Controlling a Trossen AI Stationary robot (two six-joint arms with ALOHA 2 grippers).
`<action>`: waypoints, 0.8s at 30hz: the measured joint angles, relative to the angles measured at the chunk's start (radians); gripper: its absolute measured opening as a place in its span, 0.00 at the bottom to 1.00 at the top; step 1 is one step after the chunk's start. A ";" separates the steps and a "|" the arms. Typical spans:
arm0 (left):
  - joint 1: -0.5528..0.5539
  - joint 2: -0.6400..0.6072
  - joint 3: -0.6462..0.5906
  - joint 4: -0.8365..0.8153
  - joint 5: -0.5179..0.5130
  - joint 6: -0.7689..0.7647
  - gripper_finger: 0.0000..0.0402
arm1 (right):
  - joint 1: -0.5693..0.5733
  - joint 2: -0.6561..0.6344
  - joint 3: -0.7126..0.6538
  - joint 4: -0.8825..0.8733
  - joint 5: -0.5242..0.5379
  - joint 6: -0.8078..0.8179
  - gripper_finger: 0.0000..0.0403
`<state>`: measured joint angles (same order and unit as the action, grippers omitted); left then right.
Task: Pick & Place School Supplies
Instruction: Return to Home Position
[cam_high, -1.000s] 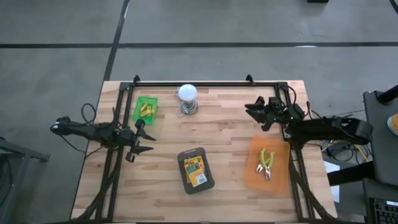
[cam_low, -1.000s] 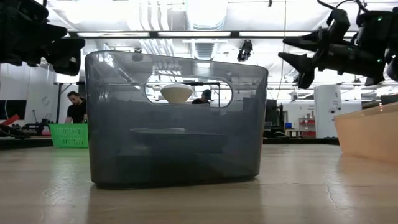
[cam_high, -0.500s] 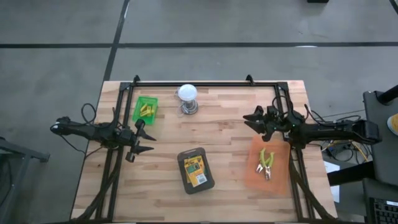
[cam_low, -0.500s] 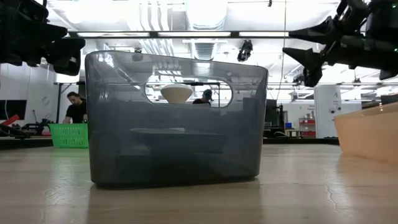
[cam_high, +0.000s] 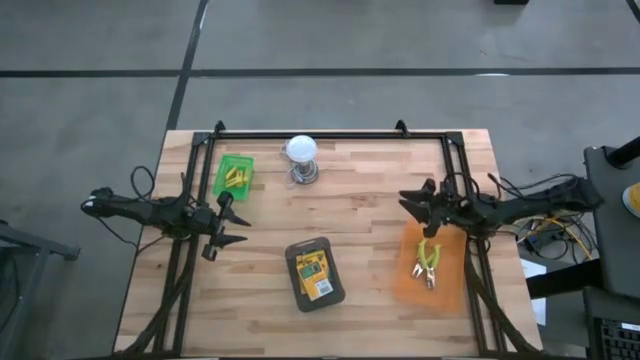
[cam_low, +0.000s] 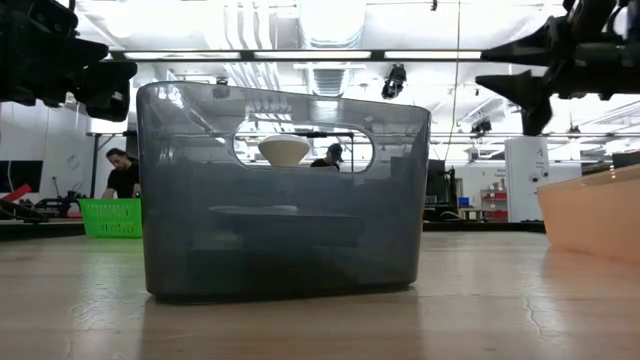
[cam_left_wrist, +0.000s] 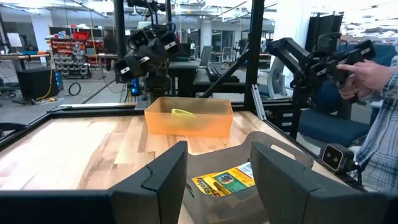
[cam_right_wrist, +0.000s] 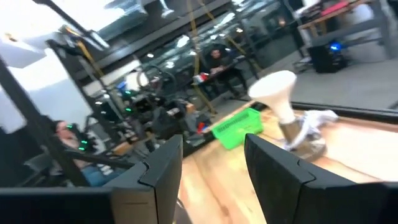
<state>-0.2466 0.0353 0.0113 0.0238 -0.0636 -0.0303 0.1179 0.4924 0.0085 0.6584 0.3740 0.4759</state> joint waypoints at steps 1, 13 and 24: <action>0.000 0.000 0.000 0.000 0.000 0.000 0.45 | 0.034 -0.019 0.000 -0.030 0.048 -0.006 0.42; 0.000 0.000 0.000 0.000 0.000 0.000 0.45 | 0.326 -0.213 0.001 -0.212 0.453 -0.162 0.37; 0.000 0.000 0.000 0.000 -0.001 0.000 0.45 | 0.363 -0.463 0.001 -0.332 0.465 -0.295 0.37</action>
<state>-0.2466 0.0357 0.0109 0.0242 -0.0643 -0.0303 0.4805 0.0297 0.0091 0.3259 0.8388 0.1814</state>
